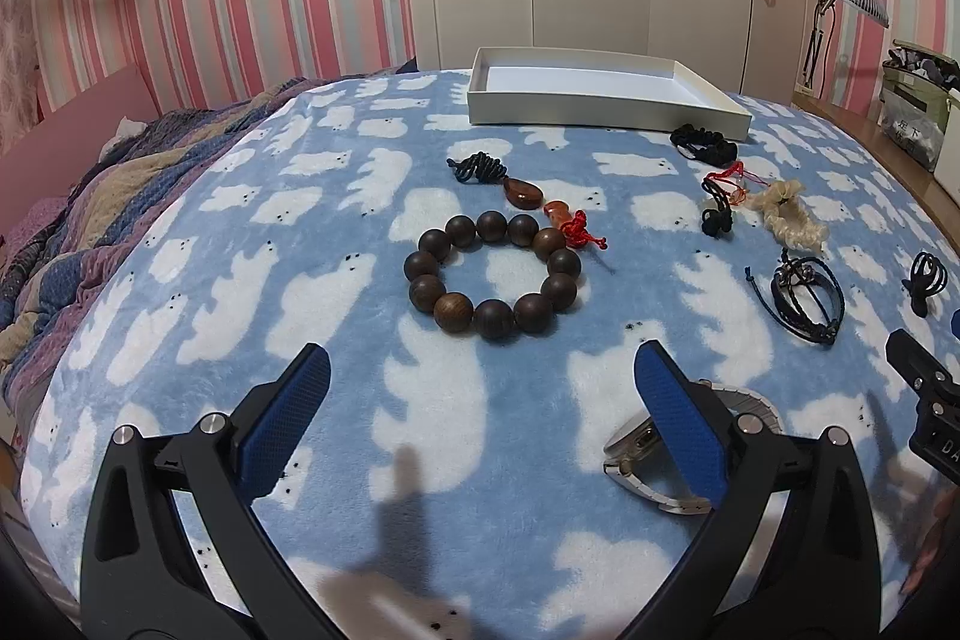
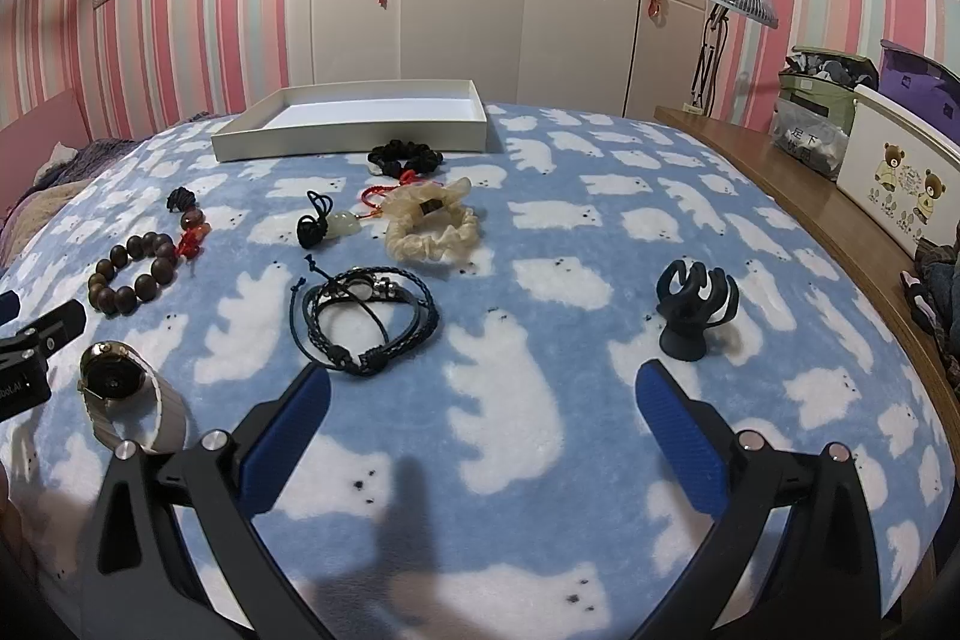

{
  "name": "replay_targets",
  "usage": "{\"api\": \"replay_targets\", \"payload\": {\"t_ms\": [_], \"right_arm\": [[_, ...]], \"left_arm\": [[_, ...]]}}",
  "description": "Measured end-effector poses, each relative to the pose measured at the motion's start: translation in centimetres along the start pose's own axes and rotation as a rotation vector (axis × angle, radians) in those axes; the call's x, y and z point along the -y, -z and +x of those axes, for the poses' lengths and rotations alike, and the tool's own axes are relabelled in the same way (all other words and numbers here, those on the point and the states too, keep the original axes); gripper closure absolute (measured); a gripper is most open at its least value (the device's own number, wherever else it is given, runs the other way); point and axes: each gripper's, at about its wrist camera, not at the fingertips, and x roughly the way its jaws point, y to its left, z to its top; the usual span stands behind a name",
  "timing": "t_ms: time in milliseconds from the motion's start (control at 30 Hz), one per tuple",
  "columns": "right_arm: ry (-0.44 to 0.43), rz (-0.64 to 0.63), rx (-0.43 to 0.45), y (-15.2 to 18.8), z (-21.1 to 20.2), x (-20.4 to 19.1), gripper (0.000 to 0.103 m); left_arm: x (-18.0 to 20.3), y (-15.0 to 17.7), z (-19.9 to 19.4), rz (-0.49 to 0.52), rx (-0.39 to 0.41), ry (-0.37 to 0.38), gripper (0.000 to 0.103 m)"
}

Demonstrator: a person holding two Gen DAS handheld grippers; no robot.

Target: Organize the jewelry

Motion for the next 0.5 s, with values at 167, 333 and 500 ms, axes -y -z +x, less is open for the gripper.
{"api": "replay_targets", "payload": {"t_ms": [167, 333, 500], "right_arm": [[0.002, -0.001, -0.002, -0.01, 0.03, -0.07, 0.001], [0.001, -0.004, -0.008, 0.01, 0.15, -0.15, 0.001], [0.0, -0.008, -0.006, -0.01, 0.19, -0.29, 0.001]], "left_arm": [[0.09, -0.02, 0.14, 0.001, -0.003, 0.003, 0.003], [0.2, -0.07, 0.24, 0.004, -0.006, 0.004, 0.003], [0.27, -0.06, 0.22, 0.004, -0.003, 0.005, 0.003]]}}
